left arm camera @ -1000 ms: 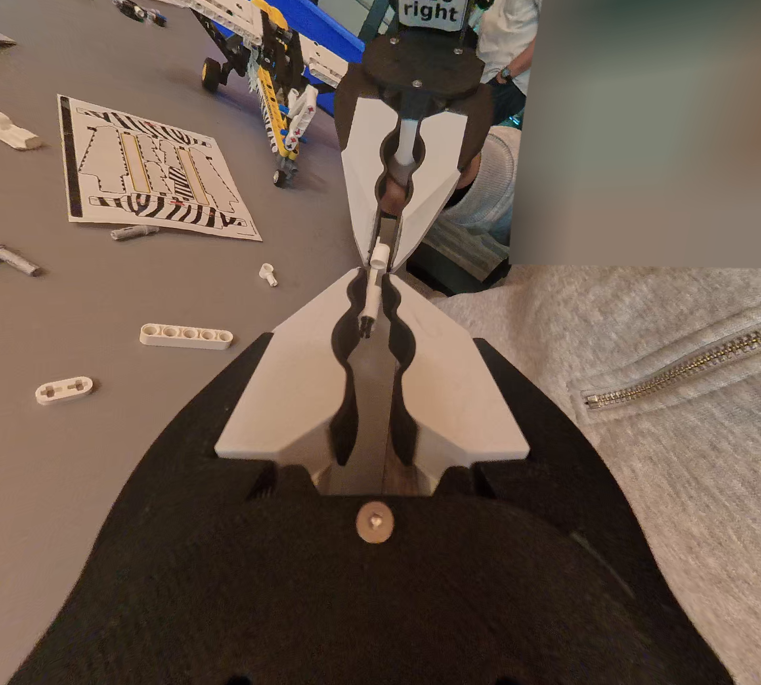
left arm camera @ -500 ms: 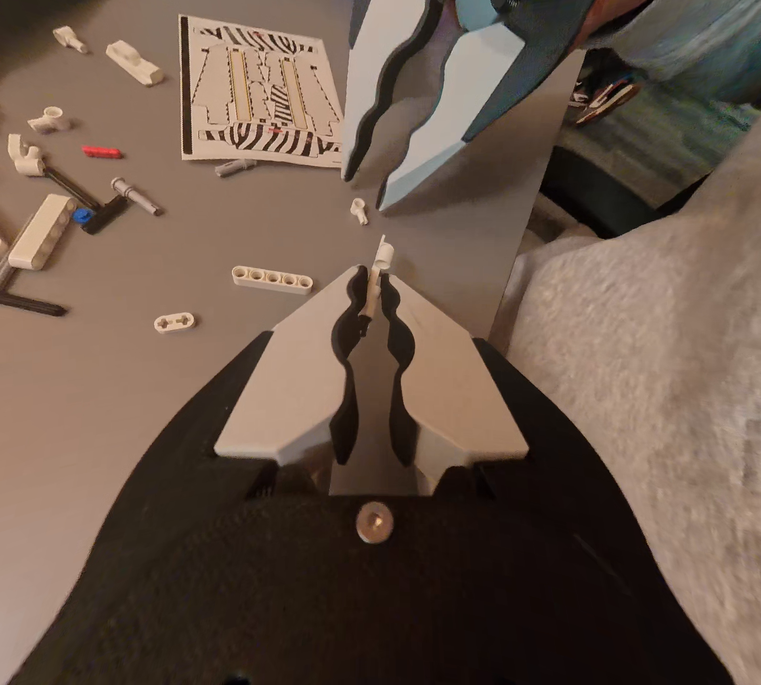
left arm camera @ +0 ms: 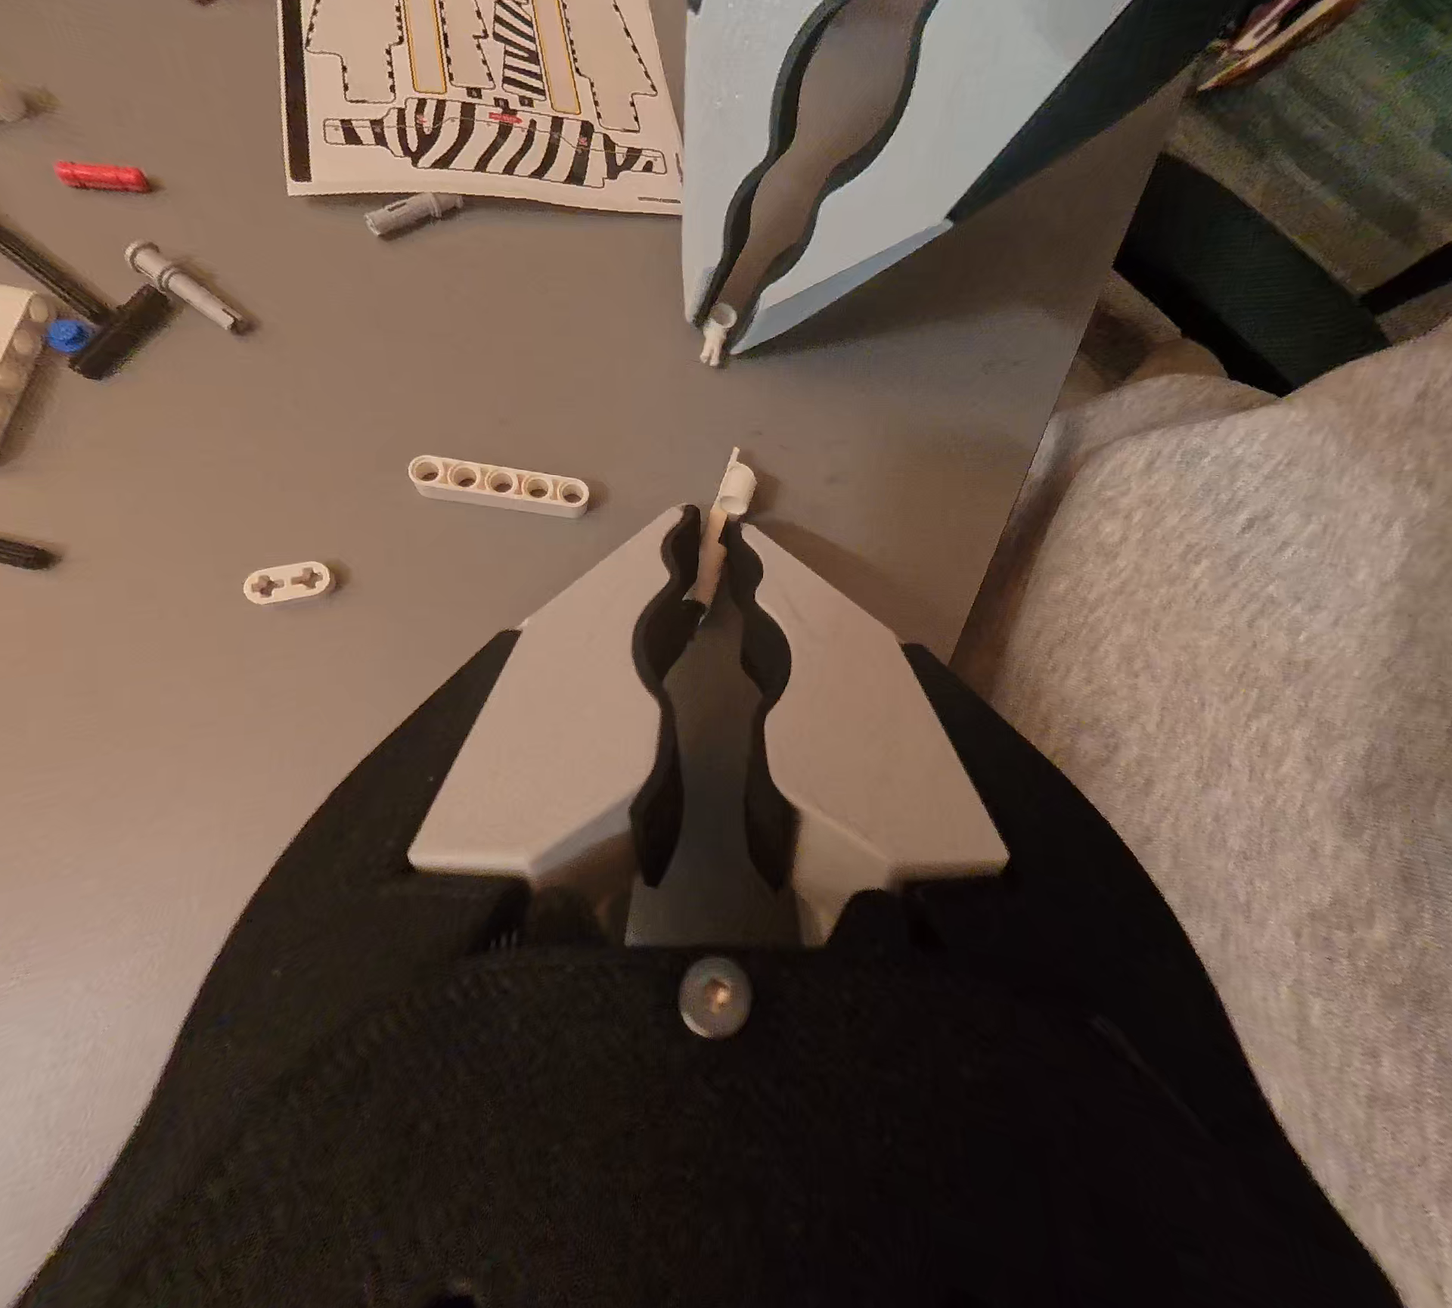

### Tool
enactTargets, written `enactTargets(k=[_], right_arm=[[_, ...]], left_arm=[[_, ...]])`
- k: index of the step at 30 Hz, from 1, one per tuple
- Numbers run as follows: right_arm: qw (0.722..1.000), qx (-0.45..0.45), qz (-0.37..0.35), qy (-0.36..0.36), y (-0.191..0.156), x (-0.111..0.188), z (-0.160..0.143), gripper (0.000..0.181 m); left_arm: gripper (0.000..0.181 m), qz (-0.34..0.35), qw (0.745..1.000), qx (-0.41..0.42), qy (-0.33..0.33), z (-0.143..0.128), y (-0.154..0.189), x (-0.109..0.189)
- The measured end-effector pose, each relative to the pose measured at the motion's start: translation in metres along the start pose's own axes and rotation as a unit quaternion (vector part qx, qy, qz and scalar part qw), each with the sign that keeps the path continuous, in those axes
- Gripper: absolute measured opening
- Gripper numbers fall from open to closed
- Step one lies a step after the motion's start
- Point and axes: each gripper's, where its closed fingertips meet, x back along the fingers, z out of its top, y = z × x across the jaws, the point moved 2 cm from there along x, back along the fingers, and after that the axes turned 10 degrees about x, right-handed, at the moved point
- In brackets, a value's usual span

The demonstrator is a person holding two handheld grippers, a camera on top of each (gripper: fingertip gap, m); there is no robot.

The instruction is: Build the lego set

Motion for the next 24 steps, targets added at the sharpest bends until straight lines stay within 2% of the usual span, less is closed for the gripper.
enactTargets(k=[5, 8, 11, 14, 17, 24], right_arm=[[0.998, -0.042, -0.019, 0.049, 0.004, 0.013, 0.012, 0.006], [0.992, -0.058, -0.022, 0.112, 0.003, 0.026, 0.026, 0.006], [0.980, -0.058, -0.030, 0.188, 0.001, 0.041, 0.044, 0.006], [0.968, -0.051, -0.037, 0.241, -0.001, 0.052, 0.057, 0.006], [0.964, -0.033, -0.057, 0.258, -0.002, 0.057, 0.063, 0.006], [0.963, 0.019, -0.100, 0.249, -0.005, 0.056, 0.070, 0.006]], left_arm=[[0.021, -0.028, 0.999, 0.019, 0.013, 0.003, 0.002, 0.004], [0.029, -0.064, 0.995, 0.036, 0.068, 0.015, 0.005, 0.015], [0.029, -0.158, 0.971, 0.078, 0.159, 0.035, 0.015, 0.037], [0.018, -0.239, 0.941, 0.115, 0.211, 0.046, 0.021, 0.054], [0.017, -0.261, 0.932, 0.131, 0.215, 0.047, 0.022, 0.055], [0.011, -0.293, 0.914, 0.177, 0.217, 0.049, 0.023, 0.050]])
